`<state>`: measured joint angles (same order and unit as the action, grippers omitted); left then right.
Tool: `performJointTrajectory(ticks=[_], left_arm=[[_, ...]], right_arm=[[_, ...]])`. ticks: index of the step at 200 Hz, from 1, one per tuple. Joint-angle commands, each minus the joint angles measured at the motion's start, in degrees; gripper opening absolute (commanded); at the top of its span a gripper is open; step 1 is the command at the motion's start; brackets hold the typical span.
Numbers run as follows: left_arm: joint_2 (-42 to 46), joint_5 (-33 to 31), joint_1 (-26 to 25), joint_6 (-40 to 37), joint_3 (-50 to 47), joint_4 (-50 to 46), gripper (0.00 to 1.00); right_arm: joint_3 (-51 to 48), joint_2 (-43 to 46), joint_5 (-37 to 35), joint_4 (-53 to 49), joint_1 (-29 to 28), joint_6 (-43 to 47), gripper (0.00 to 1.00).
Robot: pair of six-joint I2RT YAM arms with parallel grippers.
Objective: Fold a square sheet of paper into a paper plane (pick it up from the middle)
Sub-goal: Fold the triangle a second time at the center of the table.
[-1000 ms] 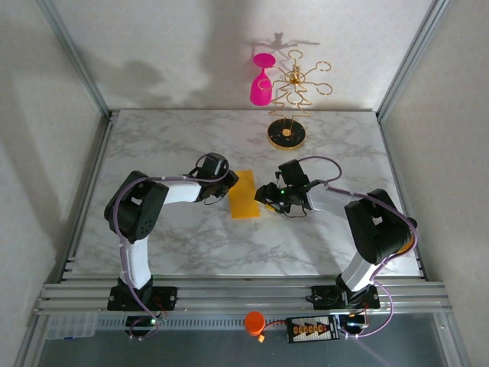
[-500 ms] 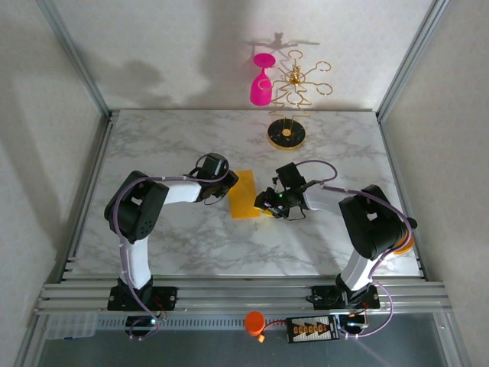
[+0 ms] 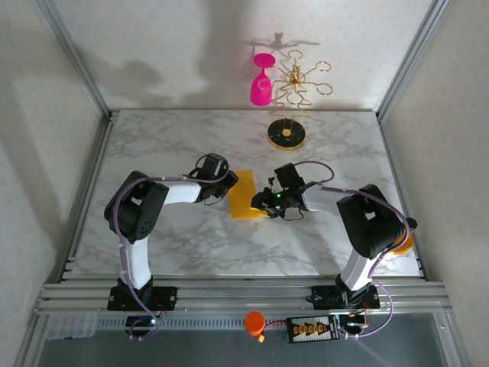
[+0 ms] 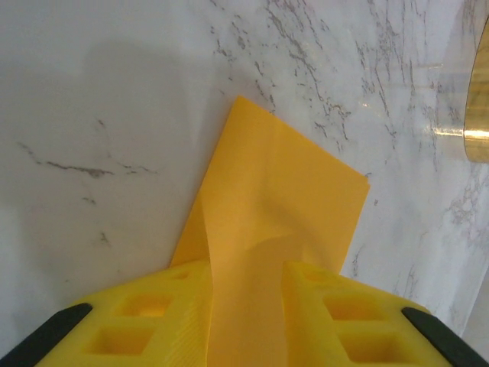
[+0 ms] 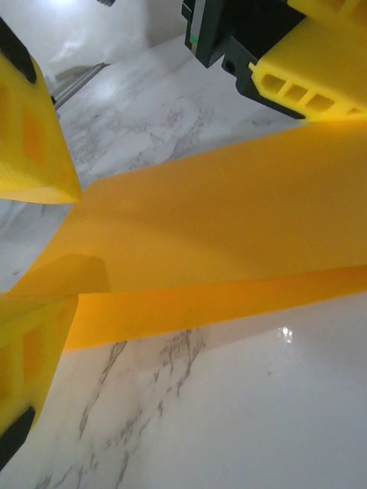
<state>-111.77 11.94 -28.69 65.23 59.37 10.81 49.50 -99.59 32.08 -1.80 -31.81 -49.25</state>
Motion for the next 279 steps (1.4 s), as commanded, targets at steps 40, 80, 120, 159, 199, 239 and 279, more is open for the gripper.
performJointTrajectory(ticks=[40,80,120,159,199,239,279], left_arm=[[-1.5,-0.5,-0.7,0.7,-2.3,-5.4,0.31],[-1.4,-0.4,-0.7,0.3,-2.3,-5.6,0.31],[-1.0,0.0,-0.8,-0.5,-2.0,-5.8,0.31],[-1.0,0.5,-0.9,-0.7,-1.6,-5.8,0.31],[0.1,2.0,-0.9,-2.6,-0.8,-5.5,0.32],[5.4,4.3,-0.8,-16.0,4.1,-7.1,0.41],[4.8,5.4,0.0,-19.9,4.1,-7.0,0.39]], right_arm=[[-2.5,-0.3,0.7,2.6,0.3,-2.2,0.30],[-3.2,0.7,-1.7,2.6,0.6,-2.9,0.25],[-3.2,1.3,-2.9,2.9,0.7,-3.3,0.23],[-3.0,1.1,-2.8,3.5,0.6,-3.7,0.16],[-2.6,1.1,-3.8,1.7,0.7,-2.9,0.06],[-1.5,1.7,-6.5,-3.7,0.9,0.4,0.00],[-1.6,3.1,-6.3,-4.2,1.2,1.5,0.00]])
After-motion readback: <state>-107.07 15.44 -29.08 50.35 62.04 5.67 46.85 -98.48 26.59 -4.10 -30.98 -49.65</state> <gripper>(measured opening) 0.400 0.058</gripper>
